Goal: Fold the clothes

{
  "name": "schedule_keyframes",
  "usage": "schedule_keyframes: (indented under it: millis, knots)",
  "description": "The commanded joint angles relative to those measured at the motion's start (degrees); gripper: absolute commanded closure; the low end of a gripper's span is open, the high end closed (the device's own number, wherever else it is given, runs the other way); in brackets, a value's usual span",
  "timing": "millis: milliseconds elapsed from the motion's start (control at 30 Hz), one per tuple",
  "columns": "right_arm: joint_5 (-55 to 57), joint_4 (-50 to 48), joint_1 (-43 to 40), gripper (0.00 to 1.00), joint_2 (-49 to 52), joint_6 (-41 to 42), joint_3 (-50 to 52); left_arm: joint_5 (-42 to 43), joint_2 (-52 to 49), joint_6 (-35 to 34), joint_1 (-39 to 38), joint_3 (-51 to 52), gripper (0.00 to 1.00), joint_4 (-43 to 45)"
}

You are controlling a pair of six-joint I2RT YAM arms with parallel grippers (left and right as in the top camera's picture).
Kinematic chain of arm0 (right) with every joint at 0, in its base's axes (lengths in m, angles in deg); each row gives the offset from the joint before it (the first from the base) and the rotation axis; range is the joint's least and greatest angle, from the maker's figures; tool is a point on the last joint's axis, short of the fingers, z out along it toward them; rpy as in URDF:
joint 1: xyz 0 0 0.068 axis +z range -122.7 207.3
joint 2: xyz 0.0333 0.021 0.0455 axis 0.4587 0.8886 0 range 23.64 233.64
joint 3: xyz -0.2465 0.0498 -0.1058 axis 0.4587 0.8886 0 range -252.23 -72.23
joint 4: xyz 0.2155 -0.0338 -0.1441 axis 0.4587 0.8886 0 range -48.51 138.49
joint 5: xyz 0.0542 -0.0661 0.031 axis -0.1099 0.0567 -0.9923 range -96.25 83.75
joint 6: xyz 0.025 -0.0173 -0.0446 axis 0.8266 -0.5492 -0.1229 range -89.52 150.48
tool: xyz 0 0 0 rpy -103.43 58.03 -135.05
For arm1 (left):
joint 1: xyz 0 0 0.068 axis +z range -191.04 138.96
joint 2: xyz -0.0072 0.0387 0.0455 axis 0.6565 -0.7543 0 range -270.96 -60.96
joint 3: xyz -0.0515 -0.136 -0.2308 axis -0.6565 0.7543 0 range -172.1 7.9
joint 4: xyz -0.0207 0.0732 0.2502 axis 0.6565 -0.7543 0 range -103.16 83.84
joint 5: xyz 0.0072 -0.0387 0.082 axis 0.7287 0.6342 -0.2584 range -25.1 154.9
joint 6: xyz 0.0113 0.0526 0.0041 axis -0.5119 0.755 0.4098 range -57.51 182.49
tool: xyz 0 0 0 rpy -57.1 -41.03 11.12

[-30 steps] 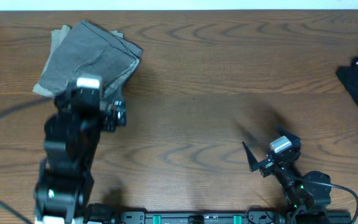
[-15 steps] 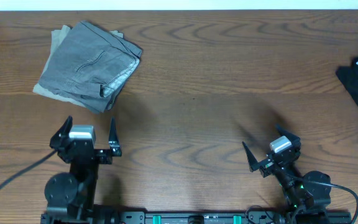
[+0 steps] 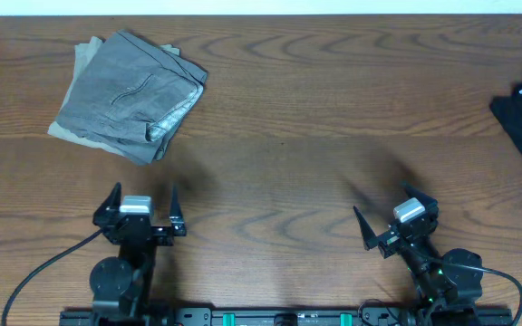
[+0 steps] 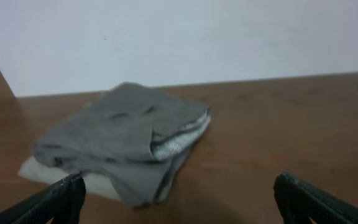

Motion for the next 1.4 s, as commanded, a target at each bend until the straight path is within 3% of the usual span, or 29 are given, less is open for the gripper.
schedule_keyframes:
  millis: [0,333,1367]
  knots:
    - [-0.17,-0.13,-0.83,0.01,-0.42,0.48,0.24,0.28,0.55,-0.09,0.28,3.32,0.02,2.40]
    - [-0.17,-0.13,-0.83,0.01,-0.42,0.48,0.24,0.09,0.55,-0.09,0.02,8.59,0.02,5.62]
    - [-0.20,-0.13,-0.83,0.01,-0.42,0.48,0.24,0.09,0.42,-0.09,0.02,8.59,0.02,5.57]
